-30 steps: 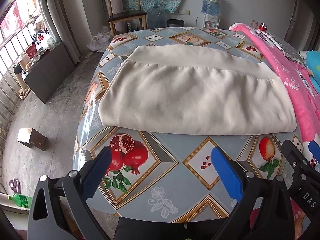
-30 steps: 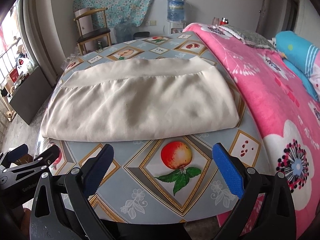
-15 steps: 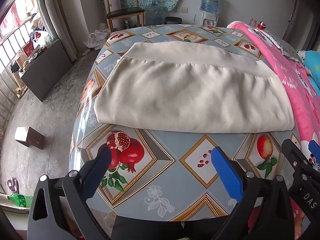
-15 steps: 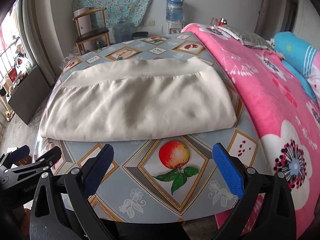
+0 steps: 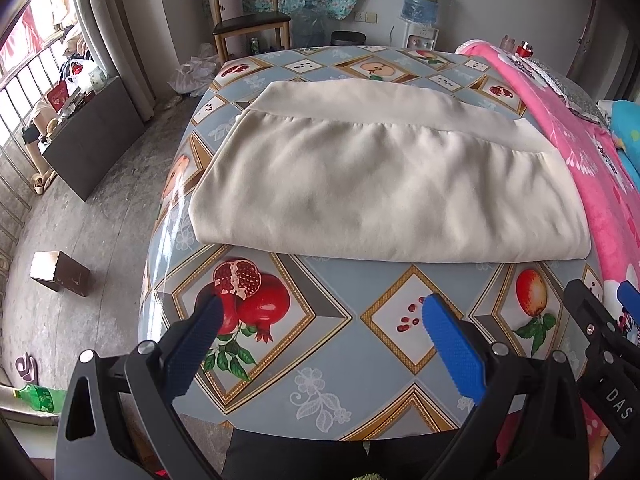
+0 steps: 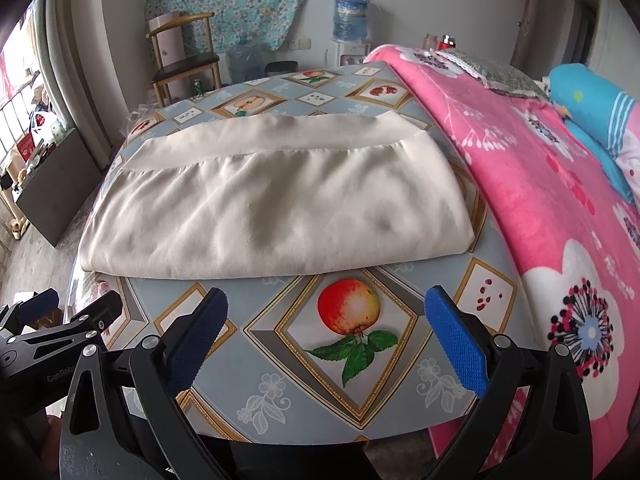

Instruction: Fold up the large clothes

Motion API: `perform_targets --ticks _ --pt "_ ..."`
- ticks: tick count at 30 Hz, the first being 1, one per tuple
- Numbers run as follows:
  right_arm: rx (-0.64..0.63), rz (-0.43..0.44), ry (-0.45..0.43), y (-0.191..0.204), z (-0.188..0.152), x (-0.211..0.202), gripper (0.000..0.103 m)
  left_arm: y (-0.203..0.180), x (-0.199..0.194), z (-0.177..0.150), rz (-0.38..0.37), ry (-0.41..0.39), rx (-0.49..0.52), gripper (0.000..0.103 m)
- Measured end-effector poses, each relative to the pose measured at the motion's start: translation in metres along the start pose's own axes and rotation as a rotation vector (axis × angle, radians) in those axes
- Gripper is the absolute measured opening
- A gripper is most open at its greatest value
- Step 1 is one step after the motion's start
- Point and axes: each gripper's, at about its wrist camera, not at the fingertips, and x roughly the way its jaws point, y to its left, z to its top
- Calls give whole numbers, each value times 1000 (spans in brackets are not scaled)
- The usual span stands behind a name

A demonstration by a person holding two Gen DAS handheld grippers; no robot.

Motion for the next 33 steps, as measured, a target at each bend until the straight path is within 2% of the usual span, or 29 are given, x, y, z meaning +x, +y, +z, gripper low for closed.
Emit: perform_targets --ticks 33 --pt "-12 2 5 2 0 1 96 5 0 0 1 4 -8 98"
